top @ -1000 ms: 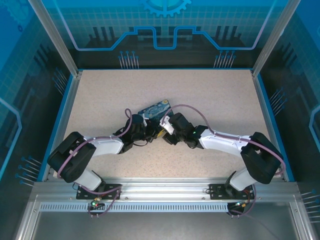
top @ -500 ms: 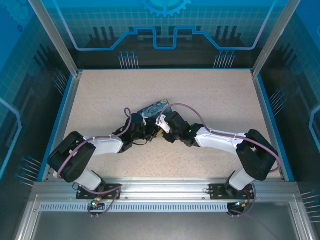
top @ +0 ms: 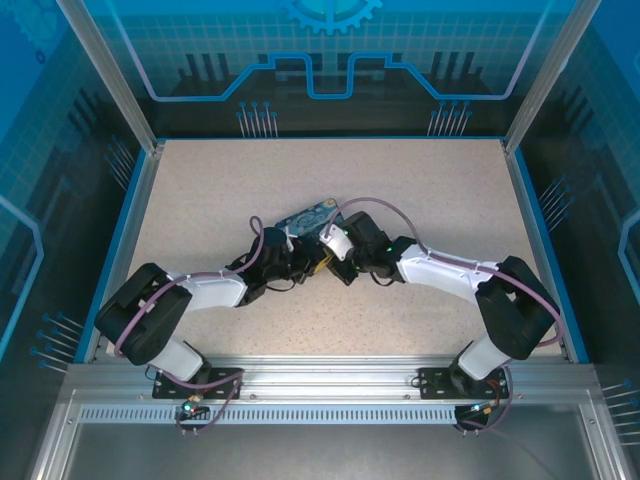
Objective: Unlock the padlock with the key
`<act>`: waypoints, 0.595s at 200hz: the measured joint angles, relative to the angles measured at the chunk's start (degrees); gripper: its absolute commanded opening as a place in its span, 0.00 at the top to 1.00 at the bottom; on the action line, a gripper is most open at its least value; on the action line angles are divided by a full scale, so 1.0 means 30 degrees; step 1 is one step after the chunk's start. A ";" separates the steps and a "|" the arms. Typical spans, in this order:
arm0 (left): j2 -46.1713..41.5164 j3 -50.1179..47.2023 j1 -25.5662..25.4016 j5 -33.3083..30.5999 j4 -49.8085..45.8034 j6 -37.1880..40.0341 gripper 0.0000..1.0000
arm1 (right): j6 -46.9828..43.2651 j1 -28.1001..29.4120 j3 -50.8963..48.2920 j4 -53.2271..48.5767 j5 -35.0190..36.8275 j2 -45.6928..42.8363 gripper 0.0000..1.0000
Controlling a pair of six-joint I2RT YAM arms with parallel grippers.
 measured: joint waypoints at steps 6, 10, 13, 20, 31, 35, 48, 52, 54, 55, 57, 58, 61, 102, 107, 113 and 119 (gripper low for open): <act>0.0000 0.0000 0.0000 0.0073 0.0015 0.0007 1.00 | 0.0153 -0.0313 0.0000 -0.0058 -0.0794 0.0000 1.00; 0.0000 0.0000 0.0000 0.0131 0.0051 0.0022 1.00 | 0.0277 -0.0517 0.0000 -0.0095 -0.1311 0.0000 1.00; 0.0000 0.0000 0.0000 0.0153 0.0073 0.0036 1.00 | 0.0350 -0.0685 0.0000 -0.0124 -0.1712 0.0000 1.00; 0.0000 0.0007 -0.0007 0.0211 0.0153 0.0087 1.00 | 0.0561 -0.1071 0.0000 -0.0153 -0.2645 0.0000 1.00; -0.0007 0.0058 -0.0007 0.0313 0.0364 0.0160 1.00 | 0.0874 -0.1683 0.0000 -0.0153 -0.4124 0.0029 1.00; -0.0007 0.0073 -0.0007 0.0328 0.0408 0.0168 1.00 | 0.1005 -0.1858 0.0000 -0.0146 -0.4575 0.0036 1.00; -0.0007 0.0160 -0.0007 0.0379 0.0546 0.0277 1.00 | 0.1377 -0.2470 0.0000 -0.0102 -0.6040 0.0109 1.00; -0.0007 0.0175 -0.0007 0.0408 0.0576 0.0284 1.00 | 0.1501 -0.2608 0.0000 -0.0080 -0.6353 0.0131 0.97; -0.0007 0.0189 -0.0007 0.0430 0.0590 0.0299 1.00 | 0.1545 -0.2681 0.0000 -0.0080 -0.6528 0.0138 0.95; -0.0007 0.0197 0.0000 0.0430 0.0597 0.0299 1.00 | 0.1566 -0.2703 0.0000 -0.0073 -0.6572 0.0138 0.94; -0.0007 0.0204 -0.0007 0.0430 0.0597 0.0291 1.00 | 0.1632 -0.2761 0.0000 -0.0058 -0.6710 0.0146 0.92; -0.0007 0.0211 -0.0007 0.0444 0.0605 0.0291 1.00 | 0.1639 -0.2776 0.0000 -0.0058 -0.6747 0.0146 0.91; -0.0007 0.0219 -0.0007 0.0466 0.0627 0.0299 1.00 | 0.1705 -0.2834 0.0000 -0.0051 -0.6929 0.0146 0.87; 0.0000 0.0226 0.0095 0.0415 0.0066 0.0517 1.00 | 0.2579 -0.3483 -0.0379 0.0605 -0.8633 -0.0182 0.61; -0.0007 0.0226 0.0117 0.0386 -0.0015 0.0590 1.00 | 0.2630 -0.3570 -0.0546 0.0692 -0.8808 -0.0364 0.59; 0.0000 0.0226 0.0124 0.0321 -0.0117 0.0678 1.00 | 0.2747 -0.3687 -0.0809 0.0809 -0.8932 -0.0619 0.56; 0.0000 0.0226 0.0146 0.0270 -0.0248 0.0801 1.00 | 0.2841 -0.3832 -0.1173 0.0940 -0.9041 -0.0969 0.55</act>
